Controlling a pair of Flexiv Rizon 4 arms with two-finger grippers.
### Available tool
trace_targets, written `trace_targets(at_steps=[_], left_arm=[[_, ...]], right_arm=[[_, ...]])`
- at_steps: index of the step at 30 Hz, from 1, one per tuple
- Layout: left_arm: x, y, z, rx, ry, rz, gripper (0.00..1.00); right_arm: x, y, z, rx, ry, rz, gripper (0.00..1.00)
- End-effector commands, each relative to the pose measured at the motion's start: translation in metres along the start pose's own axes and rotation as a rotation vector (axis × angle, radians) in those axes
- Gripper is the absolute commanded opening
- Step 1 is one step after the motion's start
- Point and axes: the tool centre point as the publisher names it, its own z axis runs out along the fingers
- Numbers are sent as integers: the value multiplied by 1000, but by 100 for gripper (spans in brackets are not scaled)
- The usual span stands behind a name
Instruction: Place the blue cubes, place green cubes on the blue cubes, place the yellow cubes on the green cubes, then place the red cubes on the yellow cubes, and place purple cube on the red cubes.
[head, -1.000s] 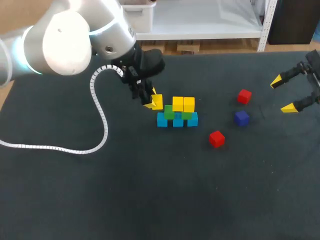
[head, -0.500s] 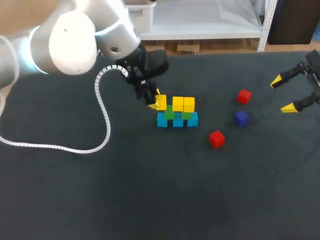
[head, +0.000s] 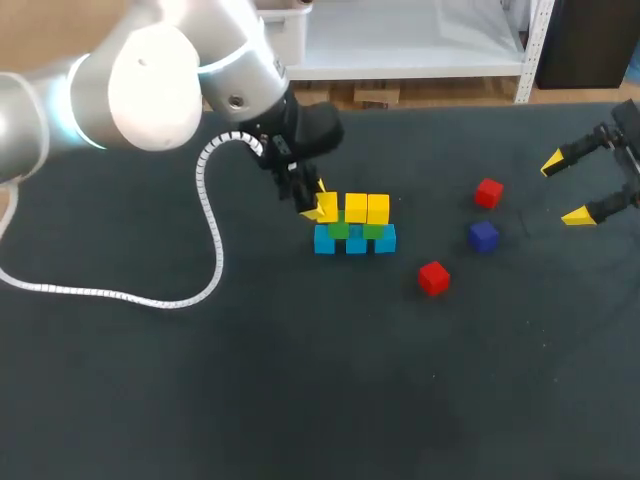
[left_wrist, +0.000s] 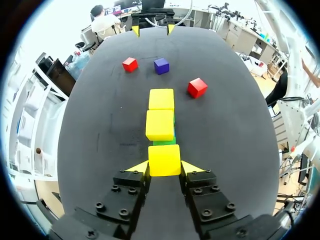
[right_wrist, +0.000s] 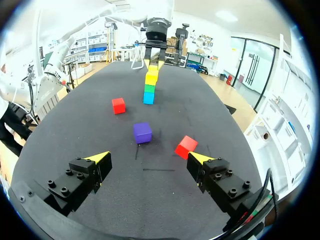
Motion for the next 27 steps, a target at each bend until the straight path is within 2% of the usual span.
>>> trace_targets(at_steps=[1, 27], left_arm=[[-3, 5, 1, 8, 8, 4, 0], [-6, 7, 3, 15, 12, 11, 0]], right_arm=[[0, 0, 0, 0, -2, -1, 100], [0, 0, 0, 0, -2, -1, 100]])
